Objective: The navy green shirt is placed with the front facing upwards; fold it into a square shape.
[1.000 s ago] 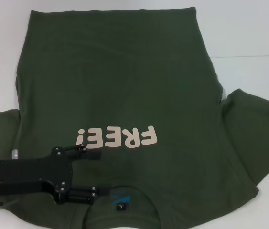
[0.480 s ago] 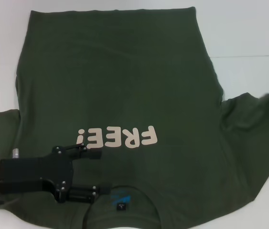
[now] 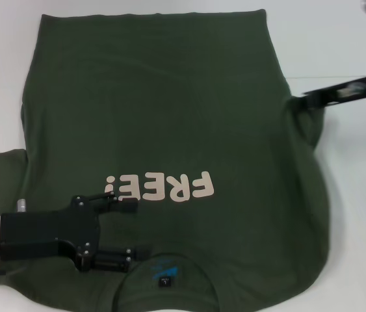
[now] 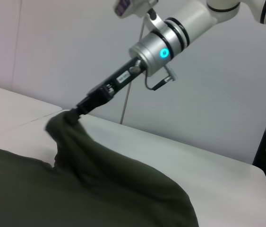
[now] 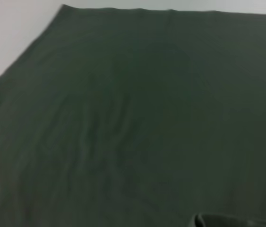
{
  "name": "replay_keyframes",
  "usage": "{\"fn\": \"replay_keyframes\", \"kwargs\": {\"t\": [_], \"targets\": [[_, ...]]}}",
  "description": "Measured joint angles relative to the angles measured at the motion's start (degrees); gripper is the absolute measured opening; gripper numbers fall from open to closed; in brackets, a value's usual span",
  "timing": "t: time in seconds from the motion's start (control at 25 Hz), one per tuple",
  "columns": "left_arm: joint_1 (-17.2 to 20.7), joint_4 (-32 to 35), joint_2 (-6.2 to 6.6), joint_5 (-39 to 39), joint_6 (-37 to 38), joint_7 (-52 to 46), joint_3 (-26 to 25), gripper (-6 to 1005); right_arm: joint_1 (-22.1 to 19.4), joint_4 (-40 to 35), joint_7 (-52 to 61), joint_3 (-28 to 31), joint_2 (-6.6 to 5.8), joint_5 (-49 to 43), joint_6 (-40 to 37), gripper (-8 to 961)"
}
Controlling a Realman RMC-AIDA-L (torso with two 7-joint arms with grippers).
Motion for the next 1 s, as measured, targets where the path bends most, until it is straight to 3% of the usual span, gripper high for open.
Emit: {"fn": "replay_keyframes", "kwargs": {"t": [0.2,0.52,0.88,1.0], "targets": [[-0.1,0.0,0.08,-0.1,-0.1,0.0,-0.3,934,2.2,4.6,-1.1,-4.5,1.84,2.0,6.5,88],[-0.1,0.0,0.14,-0.1,-0.7,-0.1,-0.5,934,2.6,8.8,-1.4,-9.5,2.09,5.2,10.7,119],[-0.1,0.0,0.15,0.1,-1.6,-0.1,-0.4,934,0.2,7.5,-5.2,-12.8,2.06,7.6,11.0,153],[0.0,0.0,0.11,0.0,-1.6,-0.1,-0.4,934,-1.2,5.9,-6.4,-12.6,1.96,9.6,11.1,218]]}}
